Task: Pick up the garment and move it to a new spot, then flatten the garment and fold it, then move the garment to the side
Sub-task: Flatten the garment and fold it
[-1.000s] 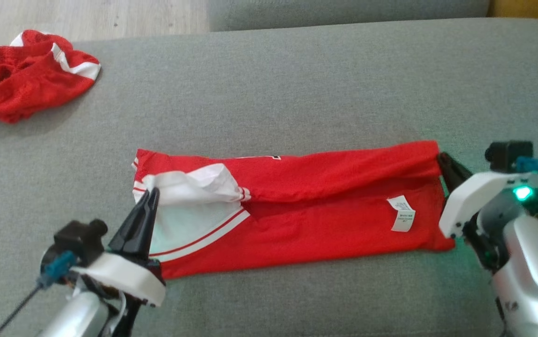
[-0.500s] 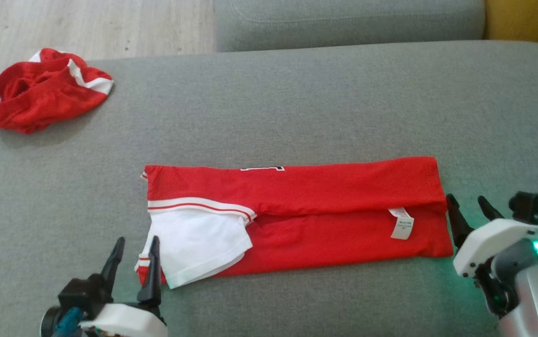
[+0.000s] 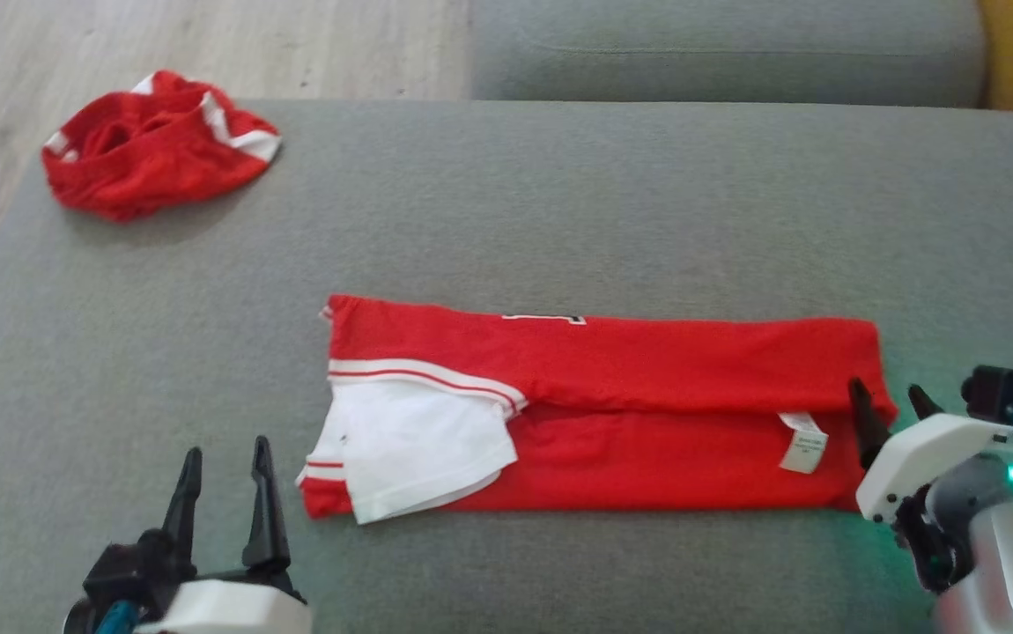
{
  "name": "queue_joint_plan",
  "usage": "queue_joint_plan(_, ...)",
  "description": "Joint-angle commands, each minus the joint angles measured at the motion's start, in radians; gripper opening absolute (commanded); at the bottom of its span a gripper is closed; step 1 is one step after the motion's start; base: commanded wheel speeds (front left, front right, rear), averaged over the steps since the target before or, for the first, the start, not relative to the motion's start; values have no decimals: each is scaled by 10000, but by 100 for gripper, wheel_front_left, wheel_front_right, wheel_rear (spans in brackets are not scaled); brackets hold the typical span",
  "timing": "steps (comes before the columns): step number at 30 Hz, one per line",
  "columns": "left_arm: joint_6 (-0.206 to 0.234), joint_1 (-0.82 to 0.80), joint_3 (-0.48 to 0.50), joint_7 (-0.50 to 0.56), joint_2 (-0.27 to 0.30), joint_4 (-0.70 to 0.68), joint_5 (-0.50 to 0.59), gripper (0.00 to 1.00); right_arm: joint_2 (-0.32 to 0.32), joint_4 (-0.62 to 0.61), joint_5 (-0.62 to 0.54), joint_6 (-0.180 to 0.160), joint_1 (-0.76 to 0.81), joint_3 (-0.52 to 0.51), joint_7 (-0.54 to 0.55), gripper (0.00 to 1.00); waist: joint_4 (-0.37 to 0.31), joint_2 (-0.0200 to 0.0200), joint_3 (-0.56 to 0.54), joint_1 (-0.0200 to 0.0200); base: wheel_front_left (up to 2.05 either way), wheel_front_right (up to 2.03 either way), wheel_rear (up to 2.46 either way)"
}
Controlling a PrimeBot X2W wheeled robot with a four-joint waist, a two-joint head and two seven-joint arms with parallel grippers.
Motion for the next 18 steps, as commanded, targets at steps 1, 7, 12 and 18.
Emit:
queue_joint_plan(1, 57, -254, 460, -120, 41, -362, 131, 100, -18, -157, -140, -7, -476, 86, -56, 100, 186, -1, 82, 0, 0, 0, 0)
queue_joint_plan(7, -5, -102, 500, -121, -128, -440, 307, 100, 58, 1031, -709, -7, -596, -507, -233, 100, 499, -1, 183, 0, 0, 0, 0)
queue_joint_plan(12, -124, -134, 549, -121, -265, -303, 409, 100, 235, 1750, -856, -7, -693, -427, -461, 98, 500, -1, 136, 0, 0, 0, 0)
queue_joint_plan(18, -171, -120, 599, -121, -345, -249, 549, 100, 430, 2416, -803, -7, -724, -110, -1104, 0, 227, -1, 31, 0, 0, 0, 0)
